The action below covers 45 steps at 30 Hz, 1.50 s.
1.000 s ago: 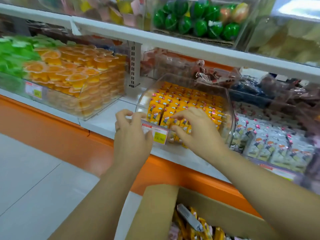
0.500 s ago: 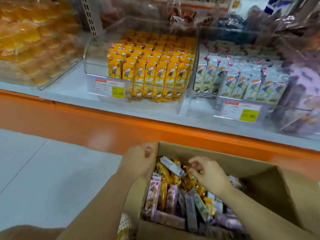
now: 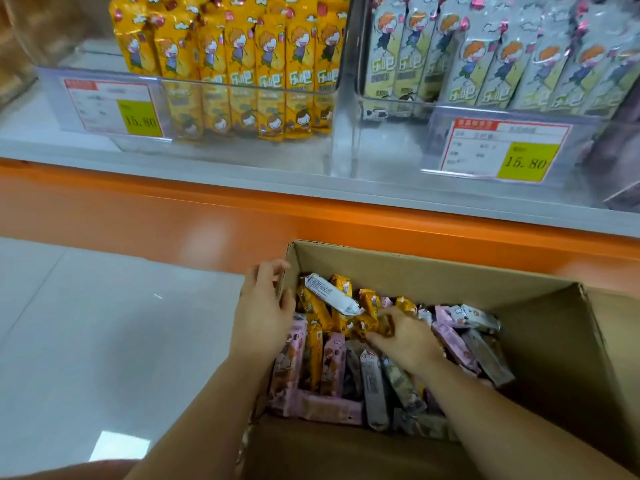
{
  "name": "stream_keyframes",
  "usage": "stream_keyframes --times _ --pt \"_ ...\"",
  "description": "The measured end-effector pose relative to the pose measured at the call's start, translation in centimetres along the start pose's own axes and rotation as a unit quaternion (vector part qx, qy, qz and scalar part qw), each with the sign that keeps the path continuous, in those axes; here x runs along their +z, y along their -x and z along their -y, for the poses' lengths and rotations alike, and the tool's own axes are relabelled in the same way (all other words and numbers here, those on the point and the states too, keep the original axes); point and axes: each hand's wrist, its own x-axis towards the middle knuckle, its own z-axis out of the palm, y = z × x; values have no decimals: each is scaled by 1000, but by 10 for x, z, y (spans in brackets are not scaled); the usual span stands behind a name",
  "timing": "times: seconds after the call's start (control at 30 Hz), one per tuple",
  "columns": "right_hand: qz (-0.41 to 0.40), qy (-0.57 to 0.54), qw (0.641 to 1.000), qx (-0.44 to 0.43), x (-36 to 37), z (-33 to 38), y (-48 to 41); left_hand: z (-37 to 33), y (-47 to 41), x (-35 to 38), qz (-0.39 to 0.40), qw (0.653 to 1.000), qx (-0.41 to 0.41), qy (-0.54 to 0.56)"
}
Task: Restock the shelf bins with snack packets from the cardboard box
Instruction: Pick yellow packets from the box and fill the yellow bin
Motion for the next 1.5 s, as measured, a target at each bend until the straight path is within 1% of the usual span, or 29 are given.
stream_keyframes --times 0.07,0.17,0.27,0.33,0.4,0.5,0.6,0.63,0.7,0.73,0.8,0.83,0.87,0.93,0.97,1.0,1.07,1.13,1.17,1.23,1.33,1.43,1.5 --pt "-5 2 1000 16 8 3 -7 0 0 2 -5 1000 0 1" --pt "-6 -27 999 39 13 11 -14 -2 -2 4 -7 1000 -1 -2" --pt "-16 -29 999 27 10 13 -15 -2 -2 5 -10 1000 -7 -6" --pt "-42 -27 999 8 2 13 -12 -1 -3 5 -13 1000 -6 -15" --pt "-62 -6 998 -15 -11 12 -4 0 -4 5 -13 1000 -2 -27" --pt "-59 27 998 -22 -39 7 15 -1 -3 3 -9 999 7 -46" --pt "-64 -13 997 -29 -69 5 41 -8 -2 -3 31 997 -14 -75" --pt "-65 -27 997 -40 -78 6 50 -13 -3 -6 46 993 -28 -103" --pt "-67 -55 994 -68 -94 11 70 -31 -2 -13 66 974 -29 -213" --pt "-69 -70 992 -84 -101 15 80 -44 -1 -19 77 966 -24 -244" --pt "-80 -98 985 -121 -115 26 100 -72 -1 -31 125 961 -6 -247" --pt "-88 -114 980 -139 -120 33 110 -84 0 -39 166 956 13 -242" --pt "-96 -134 974 -154 -125 39 120 -96 2 -49 213 951 25 -223" --pt "-110 -185 961 -177 -134 51 137 -118 7 -70 316 941 12 -119" --pt "-122 -204 952 -191 -139 57 145 -130 13 -82 349 935 4 -62" --pt "-132 -216 945 -207 -145 64 153 -140 17 -96 363 932 8 -11" --pt "-140 -236 931 -243 -156 81 168 -157 24 -120 352 930 32 100" --pt "-130 -259 917 -274 -168 100 180 -168 25 -139 316 923 36 216" --pt "-121 -272 910 -287 -174 109 184 -172 23 -146 292 920 35 257" --pt "-101 -296 901 -300 -190 125 189 -178 20 -155 265 910 41 317" --pt "-93 -300 895 -318 -209 142 191 -185 17 -163 236 888 45 391" --pt "-83 -307 886 -337 -218 158 192 -185 14 -172 204 876 41 435" --pt "-76 -319 884 -332 -222 173 190 -182 12 -182 186 869 35 458"
